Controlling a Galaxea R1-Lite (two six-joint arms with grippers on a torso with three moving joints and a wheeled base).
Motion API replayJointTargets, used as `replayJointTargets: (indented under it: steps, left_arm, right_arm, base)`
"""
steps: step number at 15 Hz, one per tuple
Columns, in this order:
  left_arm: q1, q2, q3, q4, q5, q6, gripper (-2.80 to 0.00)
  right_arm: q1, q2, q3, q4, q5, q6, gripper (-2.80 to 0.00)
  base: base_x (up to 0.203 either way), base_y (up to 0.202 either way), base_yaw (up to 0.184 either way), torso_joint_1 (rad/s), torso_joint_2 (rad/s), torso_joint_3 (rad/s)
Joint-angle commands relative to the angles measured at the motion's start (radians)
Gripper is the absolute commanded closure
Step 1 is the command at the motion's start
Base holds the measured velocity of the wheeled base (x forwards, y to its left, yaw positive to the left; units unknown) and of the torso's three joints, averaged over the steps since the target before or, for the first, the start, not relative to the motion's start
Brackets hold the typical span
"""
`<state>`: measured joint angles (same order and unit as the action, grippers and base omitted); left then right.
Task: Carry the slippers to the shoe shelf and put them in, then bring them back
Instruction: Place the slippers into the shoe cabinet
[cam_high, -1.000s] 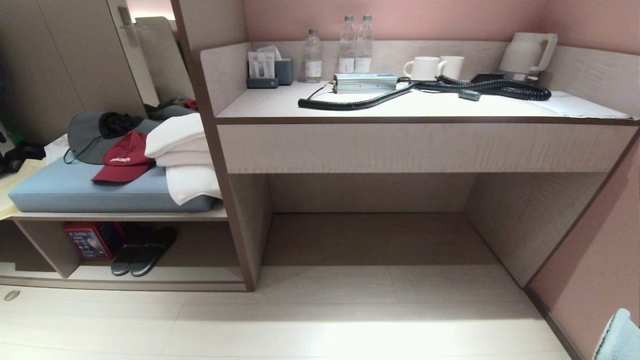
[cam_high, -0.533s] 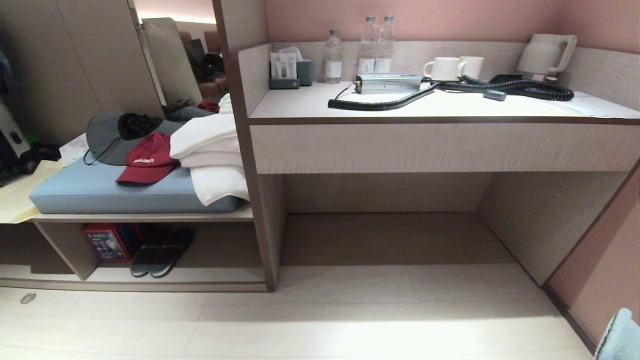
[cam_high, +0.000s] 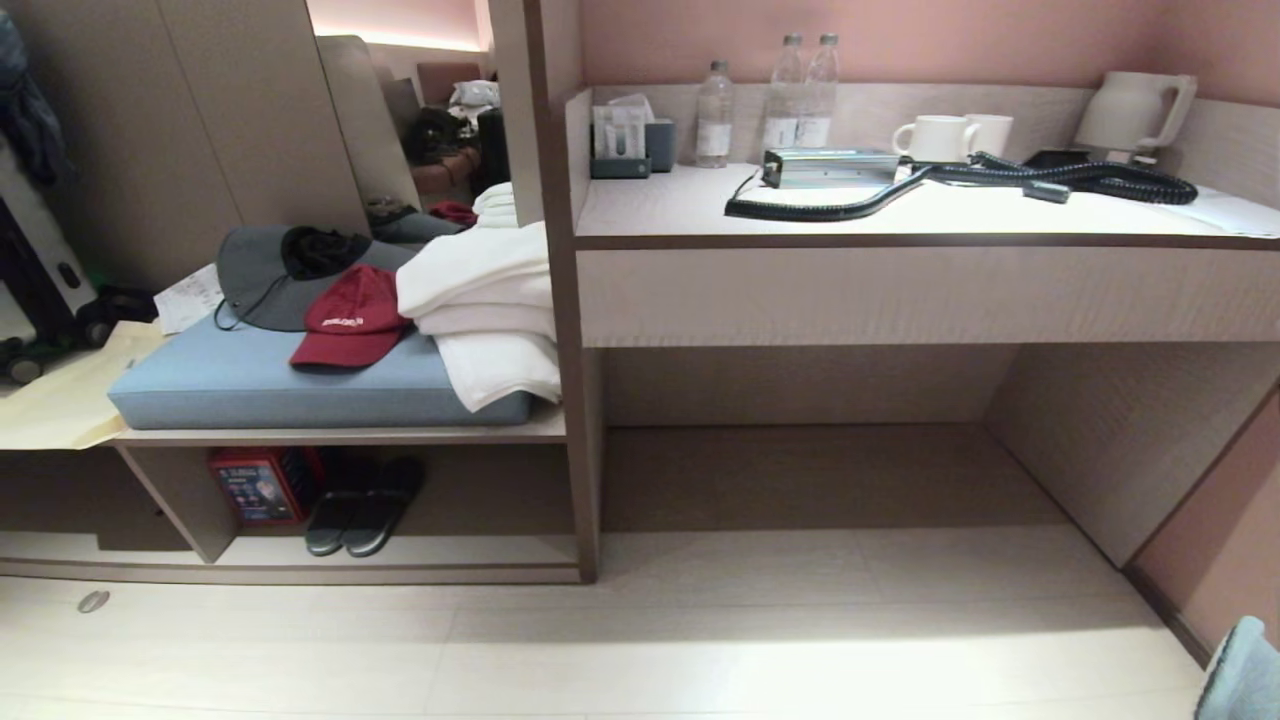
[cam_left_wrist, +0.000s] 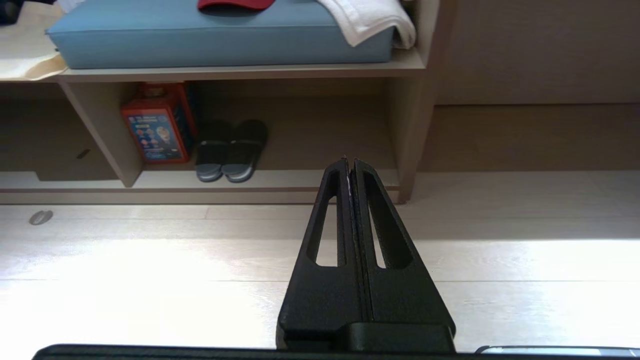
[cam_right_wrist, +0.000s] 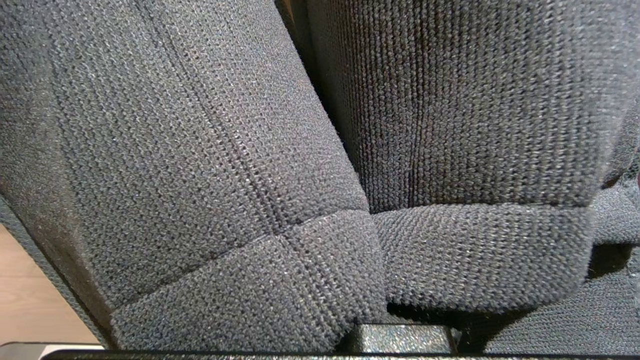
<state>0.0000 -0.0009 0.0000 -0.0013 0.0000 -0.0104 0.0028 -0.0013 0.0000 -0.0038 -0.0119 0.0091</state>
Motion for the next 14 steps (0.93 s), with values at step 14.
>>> replayJointTargets:
  steps: [14]
  left_arm:
    - [0.0,0.001,0.0,0.0,0.002,0.0,0.0]
  right_arm:
    - [0.0,0.001,0.002,-0.001,0.0,0.0,0.0]
  base:
    - [0.0,0.195,-0.002,0.002,0.0,0.002]
